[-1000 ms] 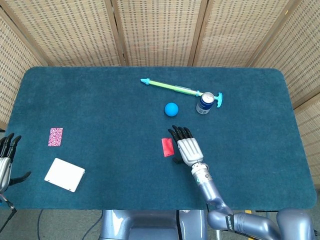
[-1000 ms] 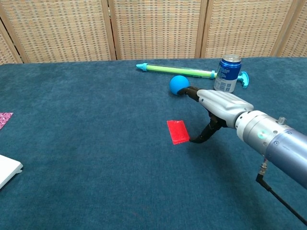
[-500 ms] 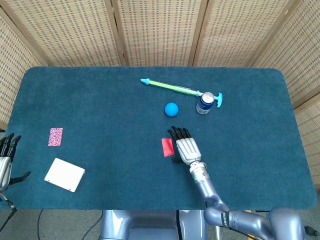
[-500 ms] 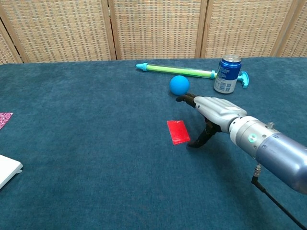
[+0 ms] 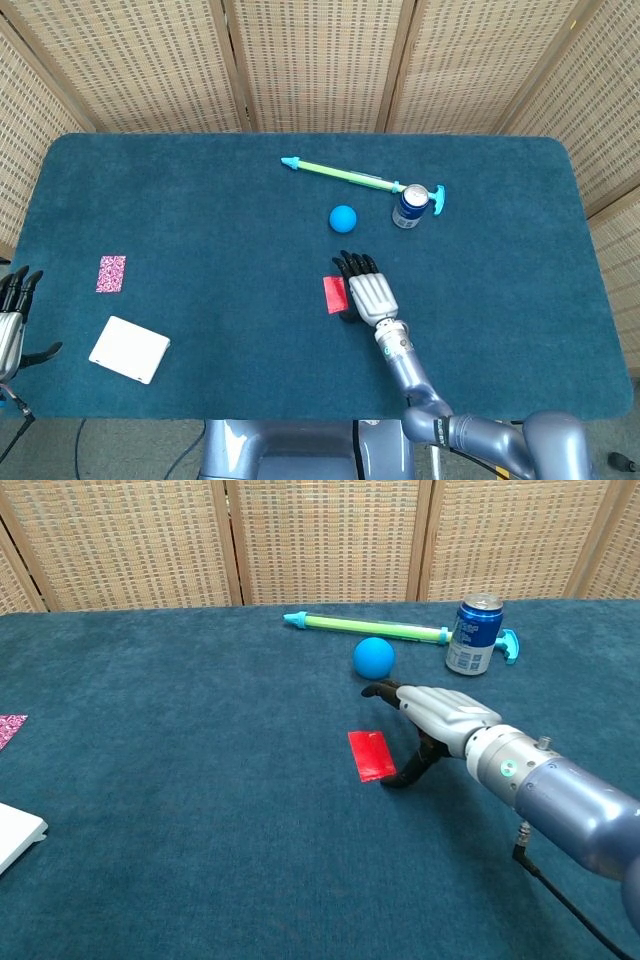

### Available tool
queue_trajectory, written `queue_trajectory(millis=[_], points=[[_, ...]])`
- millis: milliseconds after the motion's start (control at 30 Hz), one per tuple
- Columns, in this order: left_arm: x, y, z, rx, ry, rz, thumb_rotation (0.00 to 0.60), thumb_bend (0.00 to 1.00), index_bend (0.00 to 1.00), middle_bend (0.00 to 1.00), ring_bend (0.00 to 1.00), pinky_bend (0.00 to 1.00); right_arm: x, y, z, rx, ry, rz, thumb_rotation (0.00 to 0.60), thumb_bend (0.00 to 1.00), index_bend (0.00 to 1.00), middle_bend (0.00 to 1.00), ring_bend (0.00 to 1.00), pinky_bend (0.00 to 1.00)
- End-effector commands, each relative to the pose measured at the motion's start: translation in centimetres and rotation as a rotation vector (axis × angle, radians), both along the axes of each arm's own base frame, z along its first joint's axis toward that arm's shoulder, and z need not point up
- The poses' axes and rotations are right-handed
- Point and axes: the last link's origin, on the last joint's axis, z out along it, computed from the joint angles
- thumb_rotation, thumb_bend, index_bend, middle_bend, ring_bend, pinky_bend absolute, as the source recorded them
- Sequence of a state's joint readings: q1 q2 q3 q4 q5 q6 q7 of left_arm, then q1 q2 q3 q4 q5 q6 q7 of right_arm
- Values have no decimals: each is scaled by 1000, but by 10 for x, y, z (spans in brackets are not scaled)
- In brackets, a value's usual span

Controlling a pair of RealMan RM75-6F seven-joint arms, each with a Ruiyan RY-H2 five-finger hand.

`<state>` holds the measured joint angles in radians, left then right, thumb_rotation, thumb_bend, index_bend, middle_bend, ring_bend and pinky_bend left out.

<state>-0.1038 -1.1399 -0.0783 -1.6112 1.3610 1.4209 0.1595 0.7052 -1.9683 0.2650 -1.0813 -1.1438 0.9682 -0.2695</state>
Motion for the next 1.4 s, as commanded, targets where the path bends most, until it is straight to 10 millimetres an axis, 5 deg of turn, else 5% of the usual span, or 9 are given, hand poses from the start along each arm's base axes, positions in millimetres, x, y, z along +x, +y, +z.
queue_trajectory(millis=[33,500,1133,1400], points=[[-1,0,0,-1,0,3,600,119,0,0,0,36,2,-2,-4,-21,11,9,600,349,119,0,0,0],[0,0,0,1,-7,1,600,121,0,0,0,36,13,-9,-7,-87,-1,50,600,736,149,0,0,0],[3,-2,-1,-5,-4,-14,600,121,0,0,0,36,18,0,22,-151,-36,91,600,712,154,0,0,0],[4,-2,-1,-5,-4,-18,600,122,0,0,0,36,17,6,26,-141,-38,91,600,559,153,0,0,0]])
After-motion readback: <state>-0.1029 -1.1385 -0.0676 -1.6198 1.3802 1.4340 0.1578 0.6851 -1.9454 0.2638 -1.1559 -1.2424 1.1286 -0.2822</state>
